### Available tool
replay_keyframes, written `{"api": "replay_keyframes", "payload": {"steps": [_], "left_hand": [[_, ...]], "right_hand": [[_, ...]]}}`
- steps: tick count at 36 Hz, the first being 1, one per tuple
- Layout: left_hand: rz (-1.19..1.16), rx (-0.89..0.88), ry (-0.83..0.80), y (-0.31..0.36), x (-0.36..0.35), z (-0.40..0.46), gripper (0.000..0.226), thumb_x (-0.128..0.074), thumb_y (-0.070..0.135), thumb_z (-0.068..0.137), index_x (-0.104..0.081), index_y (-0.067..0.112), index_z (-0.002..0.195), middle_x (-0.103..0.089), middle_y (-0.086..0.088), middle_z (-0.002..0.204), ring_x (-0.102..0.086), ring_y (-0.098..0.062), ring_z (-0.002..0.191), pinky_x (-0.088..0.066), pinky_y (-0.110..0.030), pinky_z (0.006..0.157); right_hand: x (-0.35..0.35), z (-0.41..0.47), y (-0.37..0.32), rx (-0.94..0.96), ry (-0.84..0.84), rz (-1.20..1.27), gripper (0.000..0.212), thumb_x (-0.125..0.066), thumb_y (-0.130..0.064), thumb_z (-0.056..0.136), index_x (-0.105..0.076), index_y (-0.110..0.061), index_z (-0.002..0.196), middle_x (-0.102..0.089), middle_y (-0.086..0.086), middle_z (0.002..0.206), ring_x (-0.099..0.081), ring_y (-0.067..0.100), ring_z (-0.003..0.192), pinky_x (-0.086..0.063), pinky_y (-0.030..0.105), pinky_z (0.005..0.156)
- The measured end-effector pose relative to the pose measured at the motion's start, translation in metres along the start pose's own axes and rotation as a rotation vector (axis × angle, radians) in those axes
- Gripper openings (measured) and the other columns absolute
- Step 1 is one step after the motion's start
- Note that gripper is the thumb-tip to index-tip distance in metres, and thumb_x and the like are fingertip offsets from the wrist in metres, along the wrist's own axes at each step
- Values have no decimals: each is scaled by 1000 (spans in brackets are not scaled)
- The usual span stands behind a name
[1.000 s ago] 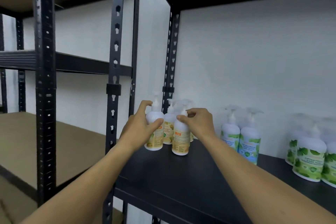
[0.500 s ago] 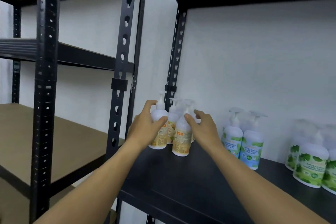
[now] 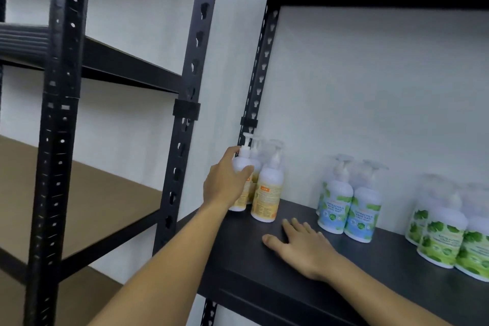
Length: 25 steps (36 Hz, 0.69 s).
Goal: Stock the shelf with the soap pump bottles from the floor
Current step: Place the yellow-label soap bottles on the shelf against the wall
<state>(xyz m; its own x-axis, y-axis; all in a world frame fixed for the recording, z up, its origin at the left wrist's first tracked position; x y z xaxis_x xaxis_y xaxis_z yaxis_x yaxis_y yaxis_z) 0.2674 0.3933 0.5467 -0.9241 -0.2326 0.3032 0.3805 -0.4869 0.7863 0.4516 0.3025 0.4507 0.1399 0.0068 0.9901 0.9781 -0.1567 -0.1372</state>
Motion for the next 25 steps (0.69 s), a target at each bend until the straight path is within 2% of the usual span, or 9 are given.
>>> {"api": "replay_keyframes", "payload": {"steps": [5,9,13,16,18,21,25], "left_hand": [[30,-20,-14,-1,-9,1,47,-62,44,91,-42,44,134,-48,10,103,-48,-16,92,-43,-33,79],[62,-48,-22,-2,-13,0,48,-61,43,92,-42,39,135,-54,9,107,-48,-15,94,-44,-33,77],[30,-31,-81,-5,-22,-3,54,-60,46,87,-38,36,136,-56,2,120,-55,-21,108,-51,-44,88],[-30,3,-185,-12,-32,-12,61,-54,49,82,-30,42,138,-55,1,123,-57,-23,109,-51,-49,93],[-36,24,-210,-18,-30,-14,61,-53,38,88,-25,41,142,-56,-1,126,-58,-25,111,-50,-48,96],[-62,41,-234,-26,-27,-15,60,-54,16,95,-27,36,145,-63,-5,114,-61,-25,104,-52,-42,91],[-72,40,-194,-28,-20,-17,59,-67,18,89,-33,36,135,-64,-4,104,-64,-22,96,-54,-44,89]], "right_hand": [[-1,-1,-1,-19,-9,-5,94,-21,-81,90,-5,-22,161,2,0,168,3,23,155,-3,46,124],[-3,0,0,-30,-15,-4,95,-21,-82,89,-5,-23,161,2,0,168,3,23,155,-3,46,124],[-2,0,1,-30,-5,-1,94,-21,-81,89,-5,-23,161,0,0,168,1,23,155,-4,45,124],[-1,0,1,-27,2,6,94,-22,-81,89,-6,-23,161,-1,0,168,0,23,155,-4,45,124],[-1,0,1,-26,8,9,94,-23,-81,89,-7,-23,161,-2,0,168,-1,23,155,-5,45,124],[0,-1,1,-25,16,11,93,-24,-81,89,-8,-23,161,-3,1,168,-2,23,155,-6,45,124],[0,-2,0,-20,18,19,93,-25,-80,89,-10,-23,161,-4,1,168,-3,24,155,-7,45,124]]}}
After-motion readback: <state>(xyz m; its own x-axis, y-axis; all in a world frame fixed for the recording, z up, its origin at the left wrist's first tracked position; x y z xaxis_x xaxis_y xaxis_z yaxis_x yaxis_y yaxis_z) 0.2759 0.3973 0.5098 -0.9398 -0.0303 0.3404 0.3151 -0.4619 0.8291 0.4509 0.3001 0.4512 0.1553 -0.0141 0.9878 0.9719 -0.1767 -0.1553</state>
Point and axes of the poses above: each hand's wrist, its own z-axis towards the middle knuckle, its own x-axis out of the back of the hand, y = z × x, the point moved 10 cm from there along z, towards the middle knuckle
